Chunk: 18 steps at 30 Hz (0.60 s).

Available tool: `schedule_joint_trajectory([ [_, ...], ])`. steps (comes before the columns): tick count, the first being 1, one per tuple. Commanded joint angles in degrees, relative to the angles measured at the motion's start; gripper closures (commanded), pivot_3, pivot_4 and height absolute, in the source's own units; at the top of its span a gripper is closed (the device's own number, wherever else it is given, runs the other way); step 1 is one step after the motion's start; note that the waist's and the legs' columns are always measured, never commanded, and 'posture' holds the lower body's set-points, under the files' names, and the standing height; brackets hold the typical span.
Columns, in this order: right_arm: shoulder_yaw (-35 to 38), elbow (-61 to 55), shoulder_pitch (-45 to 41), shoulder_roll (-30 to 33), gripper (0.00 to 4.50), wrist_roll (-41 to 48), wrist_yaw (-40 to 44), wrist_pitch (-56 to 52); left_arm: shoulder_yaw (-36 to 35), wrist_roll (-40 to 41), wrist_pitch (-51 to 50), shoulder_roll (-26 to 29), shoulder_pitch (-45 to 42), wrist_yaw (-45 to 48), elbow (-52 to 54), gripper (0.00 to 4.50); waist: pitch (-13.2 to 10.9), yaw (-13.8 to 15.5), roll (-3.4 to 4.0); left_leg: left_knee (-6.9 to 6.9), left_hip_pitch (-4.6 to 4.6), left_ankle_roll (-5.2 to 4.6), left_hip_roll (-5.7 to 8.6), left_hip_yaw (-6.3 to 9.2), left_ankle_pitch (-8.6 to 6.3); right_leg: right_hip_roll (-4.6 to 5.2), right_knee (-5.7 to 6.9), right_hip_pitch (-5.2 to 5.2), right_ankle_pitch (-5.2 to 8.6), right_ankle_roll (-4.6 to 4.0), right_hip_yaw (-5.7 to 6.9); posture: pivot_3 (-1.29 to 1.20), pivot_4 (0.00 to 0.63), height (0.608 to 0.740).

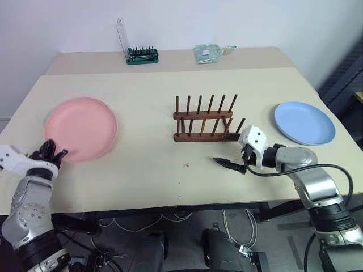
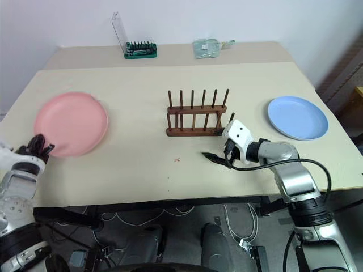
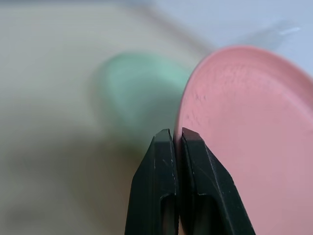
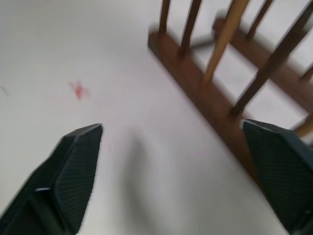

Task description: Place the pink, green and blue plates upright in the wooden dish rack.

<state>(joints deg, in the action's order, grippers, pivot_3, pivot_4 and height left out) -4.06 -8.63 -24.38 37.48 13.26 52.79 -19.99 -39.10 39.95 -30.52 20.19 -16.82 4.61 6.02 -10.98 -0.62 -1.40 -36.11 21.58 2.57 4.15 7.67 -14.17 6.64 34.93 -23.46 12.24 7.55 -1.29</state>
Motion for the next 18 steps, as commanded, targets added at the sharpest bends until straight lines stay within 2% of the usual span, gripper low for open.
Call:
schedule_joint_trajectory([
  [1, -2.3, -3.4, -7.8, -1.3, 0.02, -4.6, -2.4, 5.6, 8.4, -3.4, -0.2, 1.7, -9.4, -3.2, 5.3, 4.50, 0.0, 0.0, 0.00, -0.01, 0.02, 0.01, 0.01, 0.00, 0.00, 0.00, -0.01, 0.00, -0.02, 0.04, 0.01, 0.00, 0.150, 0.740],
  [4, -6.8, 0.0, -13.9, -3.0, 0.02, -12.2, -5.2, 12.7, 17.1, -8.2, -2.1, 0.6, -18.6, -6.4, 5.0, 4.50, 0.0, 0.0, -0.04, 0.08, 0.05, 0.01, 0.06, 0.00, 0.00, 0.02, -0.20, 0.03, -0.09, 0.18, 0.02, 0.00, 0.150, 0.740],
  [8, -9.5, 6.1, -19.3, -4.5, 0.02, -20.4, -10.7, 21.2, 23.1, -12.7, -6.8, -1.2, -25.8, -11.2, 2.3, 4.50, 0.0, -0.2, -0.03, 0.11, 0.22, 0.06, 0.08, -0.02, 0.02, 0.02, -0.53, -0.03, -0.15, 0.22, 0.02, 0.00, 0.150, 0.740],
  [12, -11.1, 9.3, -21.5, -5.9, 0.02, -24.4, -13.3, 25.9, 25.1, -13.5, -8.6, -3.9, -29.1, -12.7, 2.3, 4.50, 0.0, -0.5, -0.03, 0.18, 0.41, 0.29, 0.06, -0.07, 0.13, 0.01, -0.57, -0.28, -0.17, 0.25, 0.00, 0.00, 0.150, 0.740],
  [15, -13.8, 12.7, -23.3, -7.4, 0.02, -30.5, -16.8, 30.3, 26.5, -13.2, -11.5, -6.7, -32.4, -13.9, 3.2, 4.50, 0.0, -0.2, -0.04, 0.06, 0.99, 0.40, 0.06, -0.06, 0.20, 0.00, -0.32, -0.97, -0.21, 0.20, -0.01, 0.00, 0.150, 0.740],
  [18, -14.9, 15.4, -24.4, -8.6, 0.02, -33.7, -19.0, 32.4, 27.3, -13.1, -13.7, -7.9, -33.5, -13.5, 4.3, 4.50, 0.0, -0.1, -0.04, 0.02, 1.03, 0.47, 0.07, -0.05, 0.24, 0.00, -0.25, -1.02, -0.22, 0.18, -0.01, 0.00, 0.150, 0.740],
])
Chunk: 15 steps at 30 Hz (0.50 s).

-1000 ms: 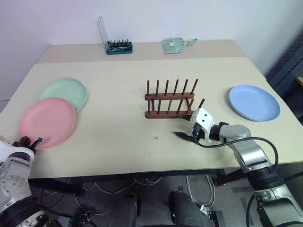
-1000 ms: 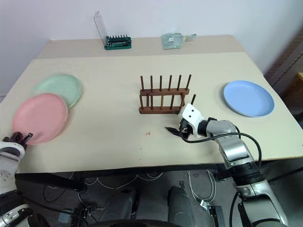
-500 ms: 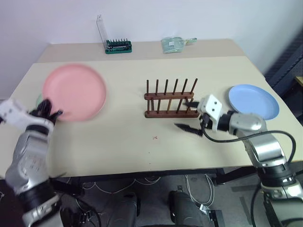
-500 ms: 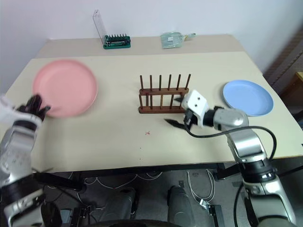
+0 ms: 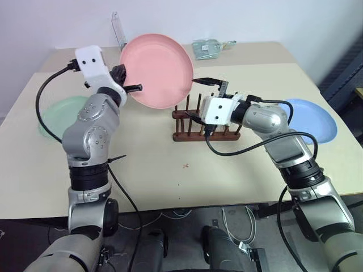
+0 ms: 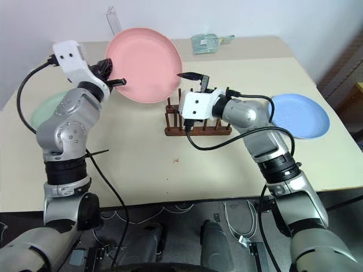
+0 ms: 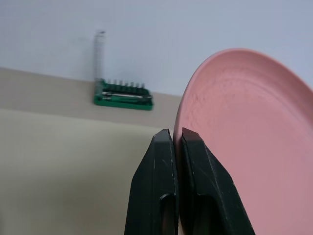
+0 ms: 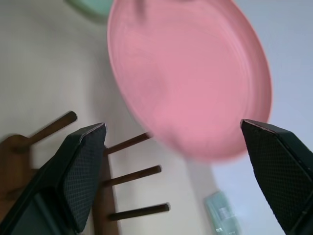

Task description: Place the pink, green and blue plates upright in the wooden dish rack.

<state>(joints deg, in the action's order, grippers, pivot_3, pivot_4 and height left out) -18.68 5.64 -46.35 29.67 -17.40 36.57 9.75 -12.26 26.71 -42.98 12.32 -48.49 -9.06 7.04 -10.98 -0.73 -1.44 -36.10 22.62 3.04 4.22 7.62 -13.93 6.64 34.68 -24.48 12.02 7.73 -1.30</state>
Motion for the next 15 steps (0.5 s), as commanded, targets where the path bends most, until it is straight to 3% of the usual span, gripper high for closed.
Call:
schedule_joint_trajectory([
  [1, -0.7, 2.4, -3.0, -1.2, 0.02, -4.6, -4.2, 3.2, 0.4, 0.5, -1.8, -0.6, -2.2, 0.2, 3.9, 4.50, 0.0, -0.1, 0.00, 0.00, -0.03, 0.00, 0.00, 0.00, 0.00, 0.00, 0.02, 0.02, 0.00, 0.00, 0.00, 0.00, 0.150, 0.740],
  [6, -1.3, 6.7, -5.0, -1.9, 0.02, -10.2, -9.3, 5.7, 0.4, 0.8, -3.9, -1.7, -2.7, 0.9, 5.9, 4.50, 0.0, -0.2, 0.00, 0.00, -0.11, 0.03, 0.00, -0.02, 0.02, -0.01, 0.19, 0.03, 0.01, 0.00, -0.03, 0.00, 0.150, 0.740],
  [7, -1.3, 7.8, -5.7, -1.7, 0.27, -11.8, -11.2, 6.3, 0.6, 0.9, -4.4, -1.9, -2.5, 1.1, 6.3, 4.50, 0.0, -0.2, 0.01, 0.00, -0.12, 0.04, 0.00, -0.02, 0.02, -0.01, 0.21, 0.03, 0.01, 0.00, -0.03, 0.00, 0.150, 0.740],
  [9, -1.1, 9.3, -6.4, -1.7, 0.86, -13.4, -13.3, 7.3, 0.8, 1.0, -5.0, -2.3, -2.3, 1.4, 6.8, 4.50, 0.0, -0.2, 0.01, -0.01, -0.12, 0.06, 0.01, -0.02, 0.04, -0.01, 0.24, 0.02, 0.01, -0.01, -0.04, 0.00, 0.150, 0.740],
  [15, -1.3, 10.1, -6.3, -1.7, 3.73, -15.0, -14.9, 8.9, -0.3, 1.2, -4.7, -3.5, -2.6, 2.3, 6.5, 4.50, 0.0, -0.3, 0.01, -0.01, -0.12, 0.07, 0.01, -0.02, 0.04, -0.02, 0.25, 0.02, 0.01, -0.01, -0.05, 0.00, 0.150, 0.740],
])
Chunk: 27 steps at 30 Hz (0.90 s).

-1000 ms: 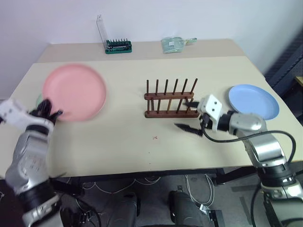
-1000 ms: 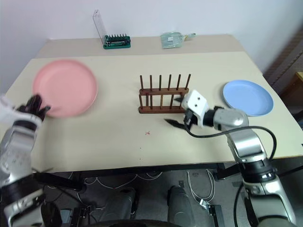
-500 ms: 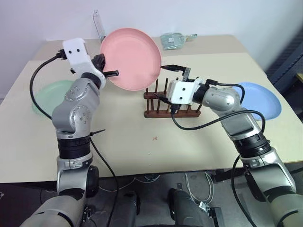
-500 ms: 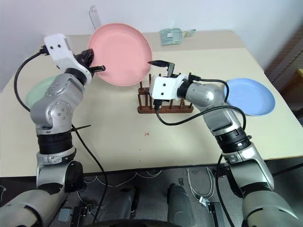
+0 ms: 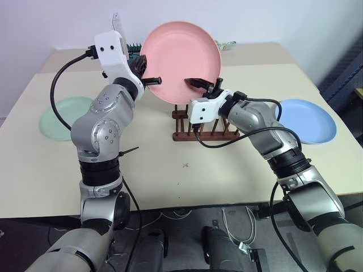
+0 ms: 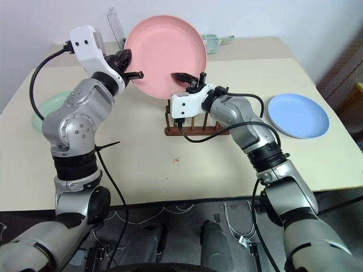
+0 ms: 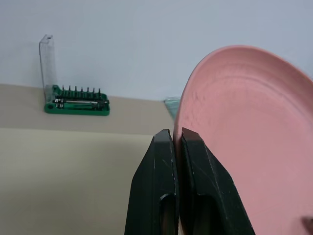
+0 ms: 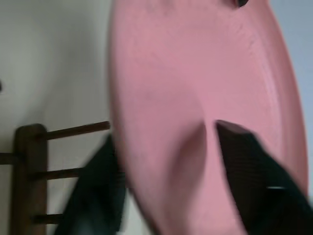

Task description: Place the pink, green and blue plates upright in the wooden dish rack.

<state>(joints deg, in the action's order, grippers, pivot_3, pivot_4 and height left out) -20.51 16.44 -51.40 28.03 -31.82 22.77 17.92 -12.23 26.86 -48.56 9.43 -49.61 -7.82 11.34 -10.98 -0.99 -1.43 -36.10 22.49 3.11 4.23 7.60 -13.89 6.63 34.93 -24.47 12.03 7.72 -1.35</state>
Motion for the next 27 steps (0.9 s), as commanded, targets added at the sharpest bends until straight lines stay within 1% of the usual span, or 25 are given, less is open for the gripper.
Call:
schedule_joint_trajectory([
  [1, 0.6, -0.7, -1.2, -0.1, 4.20, -0.8, -1.3, 0.9, -0.6, 1.3, 1.1, -0.9, -1.6, 1.2, 2.2, 4.50, 0.0, 0.0, 0.00, 0.00, 0.00, 0.00, 0.00, 0.00, 0.00, -0.01, 0.00, 0.00, 0.00, 0.00, 0.00, 0.00, 0.150, 0.740],
  [2, 0.7, -0.7, -1.1, -0.1, 4.50, -1.2, -1.4, 0.9, -0.8, 1.4, 1.4, -1.1, -1.7, 1.4, 2.3, 4.19, 0.0, 0.0, 0.00, 0.00, -0.01, 0.00, 0.00, 0.00, 0.00, -0.01, 0.00, 0.00, 0.00, 0.00, 0.00, 0.00, 0.150, 0.740],
  [4, 0.8, -0.7, -0.9, 0.0, 4.50, -1.4, -1.5, 1.0, -2.0, 2.2, 2.0, -2.1, -2.0, 1.2, 2.2, 3.48, 0.0, 0.0, 0.00, -0.01, 0.00, 0.01, 0.00, 0.01, 0.00, -0.01, 0.01, 0.00, 0.00, 0.00, 0.00, 0.00, 0.150, 0.740],
  [7, 1.5, -1.0, -0.3, 1.0, 4.50, -1.7, -1.8, 0.4, -5.5, 3.9, 5.9, -3.5, -3.5, 1.1, 2.2, 2.08, 0.0, 0.2, -0.01, -0.02, 0.00, 0.01, 0.01, 0.00, 0.01, -0.01, 0.01, 0.00, 0.00, 0.00, -0.01, 0.00, 0.150, 0.740],
  [9, 2.9, -1.0, 0.2, 2.3, 4.50, -1.2, -2.2, -0.4, -8.2, 4.1, 9.2, -3.2, -4.4, 0.3, 1.6, 1.08, 0.0, 0.2, -0.01, -0.03, 0.01, 0.01, 0.01, 0.00, 0.01, -0.01, 0.00, 0.00, 0.00, 0.00, -0.02, 0.00, 0.150, 0.740],
  [12, 4.4, -1.2, 0.9, 3.7, 4.50, -0.2, -2.5, -0.9, -9.7, 3.7, 11.6, -2.6, -4.6, -0.7, 0.4, 1.08, 0.0, 0.2, -0.01, -0.01, 0.00, 0.01, 0.01, -0.01, 0.01, -0.01, 0.00, 0.00, 0.00, 0.00, -0.02, 0.00, 0.150, 0.740],
  [13, 6.7, -1.8, 2.1, 4.9, 4.50, 2.1, -1.8, -1.8, -10.5, 3.4, 12.6, -1.5, -4.4, -0.5, -0.2, 1.08, 0.0, 0.1, 0.00, -0.01, 0.00, 0.01, 0.01, -0.01, 0.01, -0.01, 0.00, 0.00, 0.00, 0.00, -0.03, 0.00, 0.150, 0.740],
  [15, 12.5, -4.1, 5.3, 7.6, 4.50, 8.9, 1.0, -3.6, -9.7, 0.9, 13.9, 2.8, -2.2, 2.5, -1.2, 1.08, 0.0, 0.2, 0.00, 0.00, -0.01, 0.01, 0.00, -0.02, 0.01, -0.02, 0.00, 0.01, 0.00, 0.00, -0.03, 0.00, 0.150, 0.740],
  [17, 19.1, -9.4, 8.1, 7.2, 4.50, 20.7, 6.3, -10.2, -6.3, -1.7, 13.8, 7.5, 1.8, 7.0, -2.4, 1.08, 0.0, 0.2, 0.00, 0.01, -0.01, 0.00, 0.01, -0.03, 0.01, -0.03, 0.01, 0.02, 0.00, 0.00, -0.06, 0.00, 0.150, 0.740],
  [19, 25.9, -17.3, 9.5, 4.2, 4.50, 35.5, 9.6, -23.3, -3.0, -2.7, 14.1, 10.8, 6.4, 12.5, -3.3, 1.08, 0.0, 0.0, 0.02, 0.03, -0.02, -0.02, 0.00, -0.05, 0.00, -0.03, 0.01, 0.02, 0.00, 0.00, -0.08, 0.00, 0.150, 0.740],
  [21, 32.9, -26.0, 9.8, 0.5, 4.50, 53.0, 8.4, -39.2, 0.2, -2.4, 14.7, 13.2, 11.4, 19.3, -2.7, 1.08, 0.0, -0.2, 0.09, 0.03, -0.07, -0.03, -0.03, -0.04, 0.00, -0.05, 0.08, 0.02, 0.00, -0.01, -0.10, 0.00, 0.150, 0.740],
  [22, 36.9, -29.7, 9.8, -1.2, 4.50, 62.9, 6.1, -46.8, 1.9, -2.3, 15.3, 14.2, 14.0, 22.9, -1.9, 1.08, 0.0, -0.2, 0.09, 0.00, -0.07, -0.09, -0.04, -0.02, -0.04, -0.06, 0.14, 0.02, 0.00, -0.02, -0.10, 0.00, 0.150, 0.740],
  [23, 40.2, -32.4, 10.2, -2.0, 4.50, 70.9, 4.2, -52.3, 3.7, -2.0, 16.1, 15.3, 16.6, 26.7, -0.6, 1.08, 0.0, -0.2, 0.10, 0.01, -0.07, -0.32, -0.08, 0.04, -0.17, -0.09, 0.16, 0.02, 0.00, -0.04, -0.09, 0.00, 0.150, 0.740],
  [24, 42.3, -34.3, 10.5, -2.3, 4.50, 76.0, 2.5, -56.1, 4.7, -1.8, 16.8, 16.1, 18.2, 29.3, 0.1, 1.08, 0.0, -0.1, 0.12, 0.01, -0.07, -0.35, -0.09, 0.07, -0.18, -0.10, 0.17, 0.02, 0.00, -0.05, -0.09, 0.00, 0.150, 0.740],
  [25, 43.9, -35.8, 11.0, -2.3, 4.50, 79.4, 0.7, -58.7, 5.6, -1.0, 17.9, 16.7, 20.2, 32.6, 1.6, 1.08, 0.0, 0.0, 0.12, 0.00, -0.07, -0.37, -0.08, 0.08, -0.20, -0.10, 0.16, 0.02, 0.00, -0.05, -0.09, 0.00, 0.150, 0.740],
  [27, 45.8, -38.4, 12.8, -2.8, 4.50, 84.5, -3.9, -62.5, 5.9, 4.2, 16.9, 17.4, 24.5, 39.6, 5.4, 1.08, 0.0, 0.1, 0.12, -0.01, -0.05, -0.40, -0.09, 0.08, -0.22, -0.09, 0.14, 0.02, 0.00, -0.08, -0.09, 0.00, 0.150, 0.740],
])
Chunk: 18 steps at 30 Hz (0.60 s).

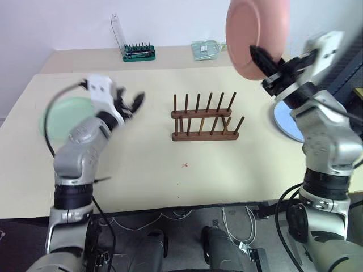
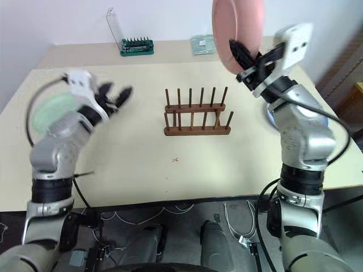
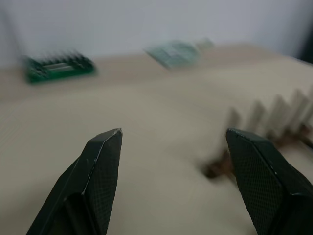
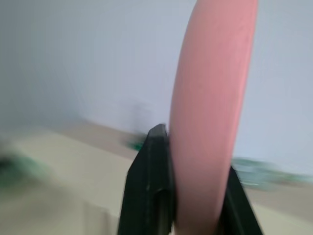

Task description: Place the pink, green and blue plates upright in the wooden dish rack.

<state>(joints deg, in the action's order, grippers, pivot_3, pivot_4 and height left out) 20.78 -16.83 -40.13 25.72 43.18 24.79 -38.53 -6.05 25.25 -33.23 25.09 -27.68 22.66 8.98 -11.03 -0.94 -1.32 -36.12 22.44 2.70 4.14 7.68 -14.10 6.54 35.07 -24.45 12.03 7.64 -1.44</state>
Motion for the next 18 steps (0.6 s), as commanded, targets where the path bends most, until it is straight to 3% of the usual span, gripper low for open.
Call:
schedule_joint_trajectory([
  [1, 4.7, -6.4, 3.0, -0.6, 4.50, 11.2, -7.5, -7.6, 0.4, 7.2, 1.6, 2.3, 4.6, 12.2, 9.5, 1.08, 0.0, 0.1, 0.00, 0.02, 0.00, -0.01, 0.00, -0.02, -0.01, 0.01, -0.01, 0.00, 0.00, -0.01, 0.00, 0.00, 0.150, 0.740],
  [7, 3.5, -8.6, 8.2, -1.6, 4.50, 13.4, -17.5, -11.5, 5.4, 9.3, -1.1, 3.9, 9.6, 19.5, 12.0, 1.08, 0.0, 0.2, 0.20, -0.02, -0.01, -0.07, 0.02, -0.14, -0.04, 0.08, 0.00, 0.01, 0.02, -0.04, -0.01, 0.00, 0.150, 0.740],
  [18, 3.1, -6.0, 8.7, -1.6, 4.50, 14.0, -23.8, -12.9, 6.8, 10.2, -1.9, 2.2, 10.0, 19.0, 13.8, 1.08, 0.0, 0.1, 0.23, -0.02, -0.02, -0.09, 0.01, -0.15, -0.03, 0.05, 0.01, 0.01, 0.01, -0.02, -0.01, 0.00, 0.150, 0.740],
])
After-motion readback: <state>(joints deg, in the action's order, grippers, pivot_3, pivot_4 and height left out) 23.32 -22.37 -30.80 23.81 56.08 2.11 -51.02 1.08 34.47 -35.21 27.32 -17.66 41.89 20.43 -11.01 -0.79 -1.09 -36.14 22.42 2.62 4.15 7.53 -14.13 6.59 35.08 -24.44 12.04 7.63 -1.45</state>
